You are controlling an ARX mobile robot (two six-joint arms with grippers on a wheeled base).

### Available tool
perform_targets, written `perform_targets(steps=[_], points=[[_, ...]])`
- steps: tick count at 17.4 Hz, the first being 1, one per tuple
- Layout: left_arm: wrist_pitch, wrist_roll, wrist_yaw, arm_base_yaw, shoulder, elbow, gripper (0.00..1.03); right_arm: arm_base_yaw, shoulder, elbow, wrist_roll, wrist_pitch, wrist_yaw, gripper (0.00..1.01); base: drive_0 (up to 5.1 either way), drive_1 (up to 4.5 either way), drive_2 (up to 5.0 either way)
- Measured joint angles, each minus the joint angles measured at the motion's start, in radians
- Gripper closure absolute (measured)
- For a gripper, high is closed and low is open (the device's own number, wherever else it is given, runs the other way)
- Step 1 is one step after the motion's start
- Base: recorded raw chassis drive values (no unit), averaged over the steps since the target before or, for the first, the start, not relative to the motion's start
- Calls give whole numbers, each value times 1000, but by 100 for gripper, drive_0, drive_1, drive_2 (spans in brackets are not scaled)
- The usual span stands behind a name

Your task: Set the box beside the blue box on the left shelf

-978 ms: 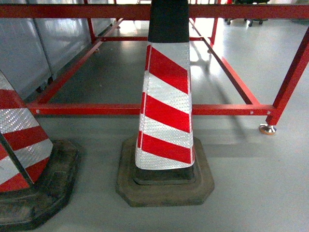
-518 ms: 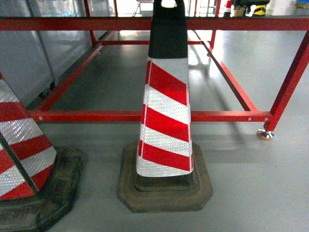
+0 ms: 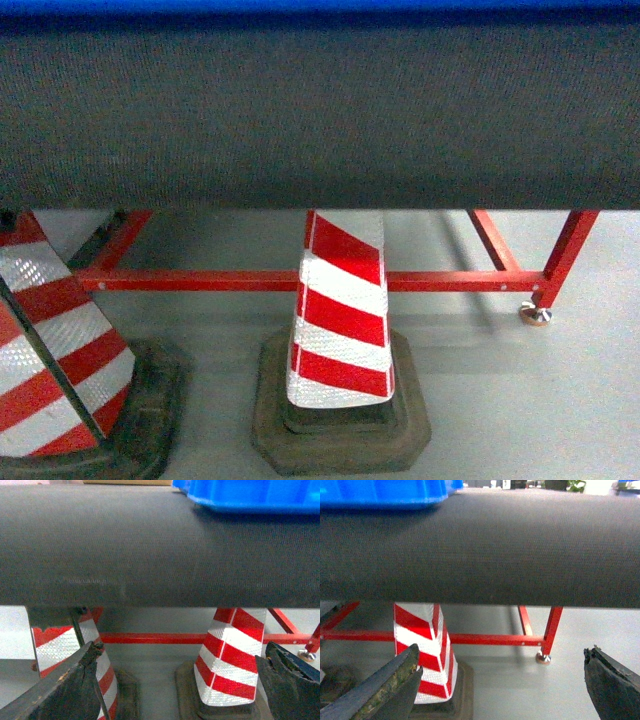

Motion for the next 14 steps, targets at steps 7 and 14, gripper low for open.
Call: perform_targets(steps=[7,14], points=[[0,2,0,0,0,0,5,0,0,0,0,-1,0,3,0,0,0],[1,3,0,0,0,0,5,0,0,0,0,0,-1,3,0,0,0]])
